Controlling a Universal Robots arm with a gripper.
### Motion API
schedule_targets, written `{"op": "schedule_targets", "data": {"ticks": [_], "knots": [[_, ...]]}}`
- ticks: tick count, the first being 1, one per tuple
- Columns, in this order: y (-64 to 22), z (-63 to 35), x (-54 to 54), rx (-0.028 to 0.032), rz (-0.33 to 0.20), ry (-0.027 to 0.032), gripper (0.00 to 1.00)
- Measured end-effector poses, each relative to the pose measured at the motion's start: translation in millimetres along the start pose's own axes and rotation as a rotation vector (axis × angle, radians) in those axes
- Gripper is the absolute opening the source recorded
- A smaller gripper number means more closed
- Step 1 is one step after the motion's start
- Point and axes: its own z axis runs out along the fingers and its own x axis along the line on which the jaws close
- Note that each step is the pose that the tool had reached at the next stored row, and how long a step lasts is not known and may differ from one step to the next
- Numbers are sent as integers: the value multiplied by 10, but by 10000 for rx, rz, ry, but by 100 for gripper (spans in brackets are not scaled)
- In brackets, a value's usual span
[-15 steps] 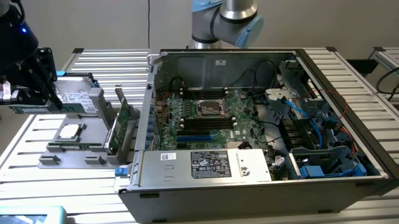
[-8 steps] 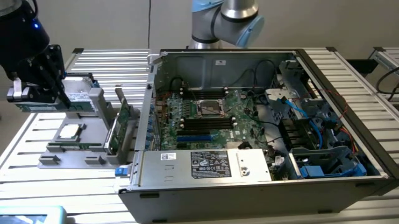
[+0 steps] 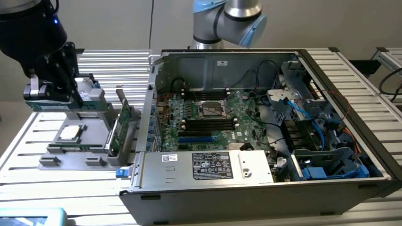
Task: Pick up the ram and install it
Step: 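Pick up the ram and move it above insertion slot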
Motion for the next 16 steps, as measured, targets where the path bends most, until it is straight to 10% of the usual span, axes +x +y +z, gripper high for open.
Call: {"op": "schedule_targets", "data": {"ticks": [16], "knots": [[-628, -165, 25, -83, 0, 10, 14]]}}
